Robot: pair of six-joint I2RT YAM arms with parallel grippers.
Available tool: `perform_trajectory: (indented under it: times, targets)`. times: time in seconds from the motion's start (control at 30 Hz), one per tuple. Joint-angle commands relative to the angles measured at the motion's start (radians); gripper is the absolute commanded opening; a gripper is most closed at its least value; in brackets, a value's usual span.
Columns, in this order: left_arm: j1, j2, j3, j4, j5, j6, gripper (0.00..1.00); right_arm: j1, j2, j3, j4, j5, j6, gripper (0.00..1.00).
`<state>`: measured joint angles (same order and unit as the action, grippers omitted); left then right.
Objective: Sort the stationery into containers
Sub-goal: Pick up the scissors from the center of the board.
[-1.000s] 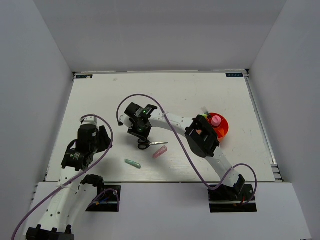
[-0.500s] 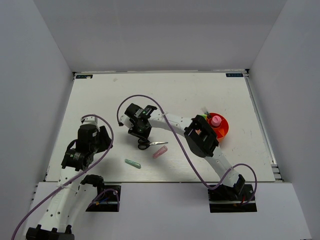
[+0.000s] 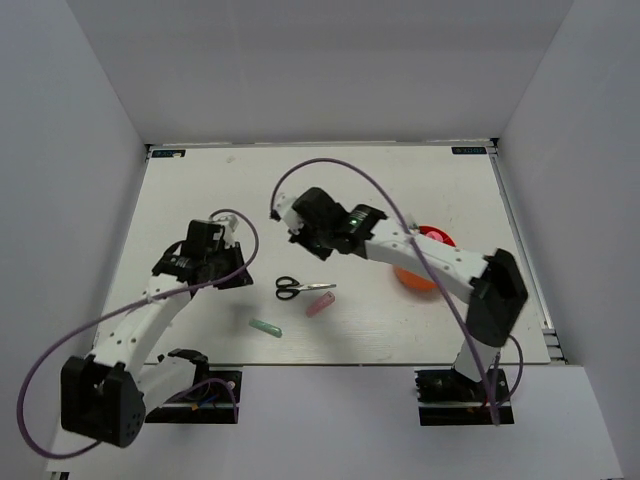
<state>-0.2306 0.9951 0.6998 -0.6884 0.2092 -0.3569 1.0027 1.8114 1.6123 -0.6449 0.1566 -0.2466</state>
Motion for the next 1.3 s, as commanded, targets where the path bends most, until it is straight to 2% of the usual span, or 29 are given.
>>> perform_trajectory:
  times: [0.0,0.13,0.27,0.3,0.43,0.5,0.77,1.27]
  targets:
    - [-0.065,0.095,0.090,0.067,0.039,-0.010,0.31,-0.044,-0.169,-0.169,0.137,0.159,0.079,0.00]
    - [-0.125,0.299,0.179,0.075,0.007,0.029,0.39,-0.094,-0.345,-0.311,0.162,0.109,0.135,0.00]
    - [-0.187,0.395,0.256,0.110,-0.017,0.102,0.41,-0.124,-0.493,-0.385,0.171,0.069,0.147,0.00]
    - [-0.197,0.452,0.286,0.106,-0.034,0.140,0.45,-0.130,-0.512,-0.408,0.166,0.052,0.151,0.01]
    - [-0.280,0.559,0.362,0.063,-0.175,0.218,0.45,-0.173,-0.633,-0.480,0.185,0.002,0.153,0.05]
    - [-0.292,0.603,0.394,0.055,-0.182,0.239,0.45,-0.190,-0.664,-0.498,0.183,-0.002,0.156,0.05]
    - [-0.280,0.642,0.417,0.007,-0.203,0.279,0.38,-0.246,-0.735,-0.548,0.177,0.001,0.167,0.05]
    - [-0.268,0.657,0.386,0.018,-0.122,0.260,0.38,-0.315,-0.758,-0.589,0.185,-0.048,0.191,0.05]
